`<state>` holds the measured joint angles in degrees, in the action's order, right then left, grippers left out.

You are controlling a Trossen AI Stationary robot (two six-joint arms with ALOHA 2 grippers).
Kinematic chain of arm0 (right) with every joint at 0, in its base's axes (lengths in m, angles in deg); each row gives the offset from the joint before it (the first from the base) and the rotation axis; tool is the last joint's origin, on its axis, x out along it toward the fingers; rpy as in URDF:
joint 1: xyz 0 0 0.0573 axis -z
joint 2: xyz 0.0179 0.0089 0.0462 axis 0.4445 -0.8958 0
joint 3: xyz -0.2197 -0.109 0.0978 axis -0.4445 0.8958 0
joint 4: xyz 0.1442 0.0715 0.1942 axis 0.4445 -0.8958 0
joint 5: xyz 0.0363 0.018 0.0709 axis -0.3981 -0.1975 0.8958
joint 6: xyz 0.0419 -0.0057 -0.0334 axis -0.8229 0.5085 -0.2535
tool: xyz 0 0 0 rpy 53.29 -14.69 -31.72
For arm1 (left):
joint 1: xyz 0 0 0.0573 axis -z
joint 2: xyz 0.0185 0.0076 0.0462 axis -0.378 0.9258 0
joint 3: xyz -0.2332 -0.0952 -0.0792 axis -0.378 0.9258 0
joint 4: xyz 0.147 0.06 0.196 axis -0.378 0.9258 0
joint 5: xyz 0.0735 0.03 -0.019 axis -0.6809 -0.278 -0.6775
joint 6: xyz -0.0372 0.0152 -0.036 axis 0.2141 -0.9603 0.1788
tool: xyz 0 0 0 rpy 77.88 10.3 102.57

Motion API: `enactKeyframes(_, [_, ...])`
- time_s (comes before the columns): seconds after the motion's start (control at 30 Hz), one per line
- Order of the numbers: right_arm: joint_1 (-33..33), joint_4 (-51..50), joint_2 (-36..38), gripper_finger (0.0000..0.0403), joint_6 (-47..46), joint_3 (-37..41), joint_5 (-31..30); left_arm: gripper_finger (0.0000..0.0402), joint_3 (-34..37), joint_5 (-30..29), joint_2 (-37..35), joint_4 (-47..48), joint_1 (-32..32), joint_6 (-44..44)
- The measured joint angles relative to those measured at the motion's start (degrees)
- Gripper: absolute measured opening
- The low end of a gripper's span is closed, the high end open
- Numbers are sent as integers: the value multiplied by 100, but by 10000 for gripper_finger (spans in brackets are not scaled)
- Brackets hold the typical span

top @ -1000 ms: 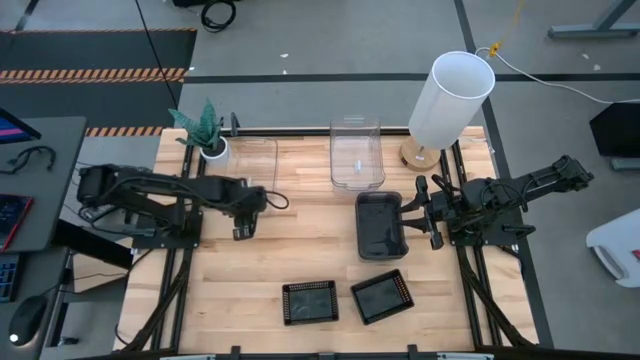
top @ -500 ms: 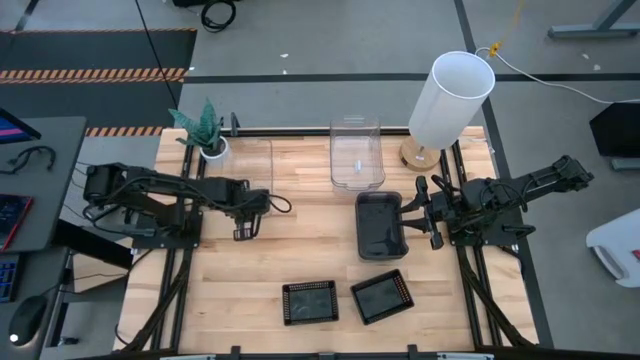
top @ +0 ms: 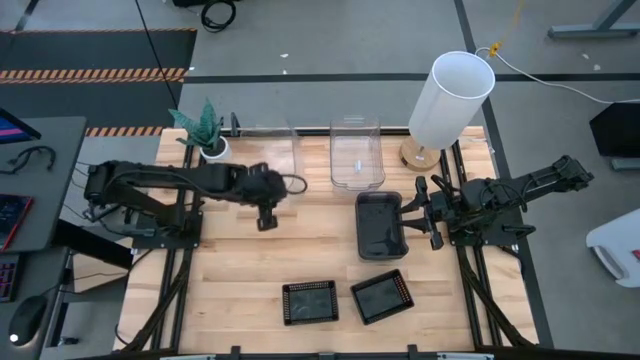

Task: Stack baskets by color
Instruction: Stack the left transparent bin on top of the right transparent bin

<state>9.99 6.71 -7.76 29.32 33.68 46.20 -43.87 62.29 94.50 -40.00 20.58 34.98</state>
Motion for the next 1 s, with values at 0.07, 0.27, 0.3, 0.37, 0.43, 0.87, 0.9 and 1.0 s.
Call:
enactKeyframes(0.07, [0, 4, -16, 125, -18, 0, -3, 5, -311, -155, 0, -162, 0, 0])
enactKeyframes(0.27, [0, 185, -254, 125, -18, -4, -309, 5, -739, -668, 0, -1725, -2, -189])
enactKeyframes(0.3, [0, 194, -304, 125, -18, -4, -324, 5, -739, -676, 0, -2102, -21, -305])
enactKeyframes(0.37, [-2, 192, -395, 125, -32, -4, -334, 5, -722, -668, 47, -2790, -63, -511])
enactKeyframes(0.43, [-7, 217, -424, 125, -110, -4, -332, 5, -720, -640, 181, -3311, -123, -626])
enactKeyframes(0.87, [-393, 253, -210, 125, -122, -7, -323, 7, -877, 39, 1831, -5643, -360, -1315])
enactKeyframes(0.9, [-434, 258, -188, 125, -120, -7, -335, 7, -885, 103, 1954, -5666, -412, -1273])
enactKeyframes(1.0, [-522, 273, -151, 125, -109, -7, -339, 7, -1068, 344, 2289, -5475, -591, -1005])
